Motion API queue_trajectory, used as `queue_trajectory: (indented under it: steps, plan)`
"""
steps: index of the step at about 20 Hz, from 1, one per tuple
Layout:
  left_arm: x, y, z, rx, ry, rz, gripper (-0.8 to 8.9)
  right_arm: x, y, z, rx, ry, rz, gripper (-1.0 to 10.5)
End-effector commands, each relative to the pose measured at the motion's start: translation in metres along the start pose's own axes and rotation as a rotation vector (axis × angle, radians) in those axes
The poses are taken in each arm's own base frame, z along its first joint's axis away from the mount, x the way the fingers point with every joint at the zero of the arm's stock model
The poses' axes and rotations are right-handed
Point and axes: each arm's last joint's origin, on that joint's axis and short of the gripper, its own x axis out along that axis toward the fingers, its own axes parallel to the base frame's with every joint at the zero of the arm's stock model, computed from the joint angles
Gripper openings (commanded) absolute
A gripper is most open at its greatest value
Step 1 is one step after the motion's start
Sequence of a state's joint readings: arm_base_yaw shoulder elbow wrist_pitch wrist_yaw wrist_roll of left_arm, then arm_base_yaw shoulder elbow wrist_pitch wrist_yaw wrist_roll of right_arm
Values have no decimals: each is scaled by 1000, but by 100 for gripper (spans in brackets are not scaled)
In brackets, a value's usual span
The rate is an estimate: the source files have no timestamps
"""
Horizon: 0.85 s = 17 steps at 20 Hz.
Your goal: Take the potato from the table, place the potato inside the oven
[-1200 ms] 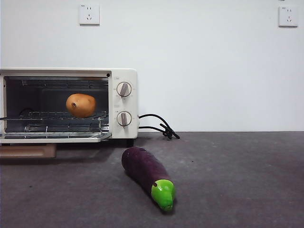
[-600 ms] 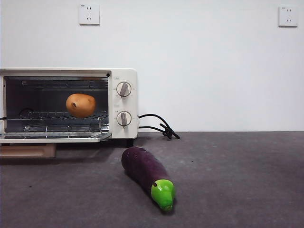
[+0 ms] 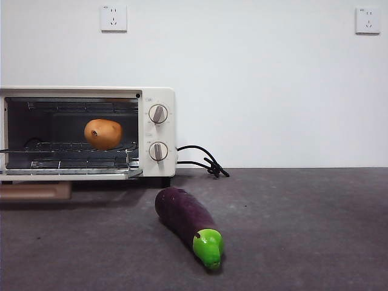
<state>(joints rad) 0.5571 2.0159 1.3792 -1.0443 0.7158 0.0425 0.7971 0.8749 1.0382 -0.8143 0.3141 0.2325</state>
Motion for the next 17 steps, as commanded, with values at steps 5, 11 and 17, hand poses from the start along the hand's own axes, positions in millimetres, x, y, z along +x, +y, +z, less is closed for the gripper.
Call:
queue_trajectory:
  steps: [5, 11, 17]
  plan:
    - [1, 3, 0, -14, 0, -134, -9, 2, 0, -2, 10, 3, 4, 23]
    - [-21, -18, -3, 17, -104, -182, -8, 2, 2, 3, 23, -36, 31, 23]
    - [-58, -50, -11, 87, -279, -187, -8, 1, 4, 7, 34, -80, 74, 24]
